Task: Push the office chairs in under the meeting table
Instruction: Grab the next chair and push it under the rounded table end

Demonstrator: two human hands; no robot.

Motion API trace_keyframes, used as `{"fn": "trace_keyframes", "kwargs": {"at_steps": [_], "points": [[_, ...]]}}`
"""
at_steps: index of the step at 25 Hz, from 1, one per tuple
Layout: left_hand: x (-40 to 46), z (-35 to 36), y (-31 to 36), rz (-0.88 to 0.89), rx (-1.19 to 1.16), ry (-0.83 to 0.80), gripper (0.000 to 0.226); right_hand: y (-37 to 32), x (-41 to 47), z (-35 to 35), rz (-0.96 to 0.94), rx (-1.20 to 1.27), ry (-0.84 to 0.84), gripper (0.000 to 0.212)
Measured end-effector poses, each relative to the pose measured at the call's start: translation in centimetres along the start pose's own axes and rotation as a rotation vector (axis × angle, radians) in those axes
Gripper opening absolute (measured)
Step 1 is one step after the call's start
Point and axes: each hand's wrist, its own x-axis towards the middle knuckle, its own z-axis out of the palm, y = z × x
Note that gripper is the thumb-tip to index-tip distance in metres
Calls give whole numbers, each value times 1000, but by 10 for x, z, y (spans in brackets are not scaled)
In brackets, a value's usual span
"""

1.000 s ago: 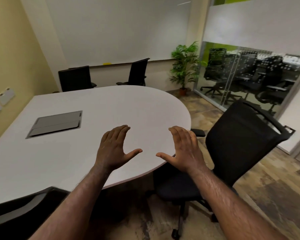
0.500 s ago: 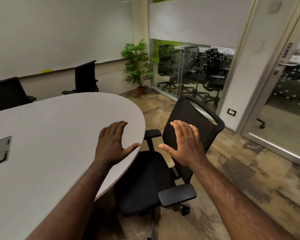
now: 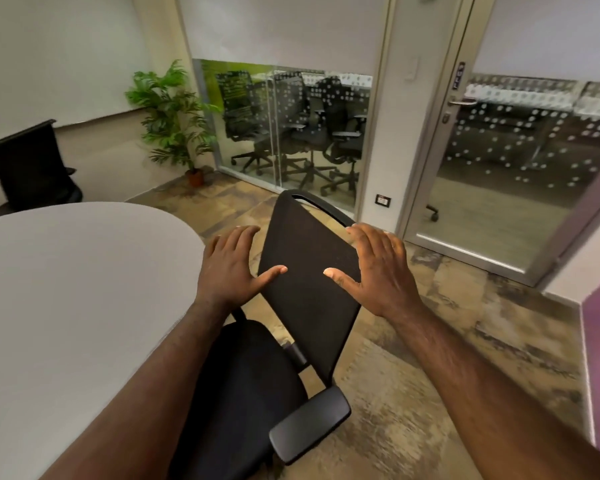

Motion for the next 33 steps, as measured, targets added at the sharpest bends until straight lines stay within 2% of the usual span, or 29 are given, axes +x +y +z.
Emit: {"fn": "trace_keyframes", "kwargs": {"at_steps": [10,22,28,33], "points": [[119,83,45,66,-24,-33,88,119,53,30,110,-10,3,73],[264,183,187,0,-18,56,85,342,129,32,10,17,-38,74],[316,204,201,-44,36,77,85,388,180,63,-84,111,-54,78],[347,226,173,-147,78,109,86,396,237,110,-213,186,-85,73]]}}
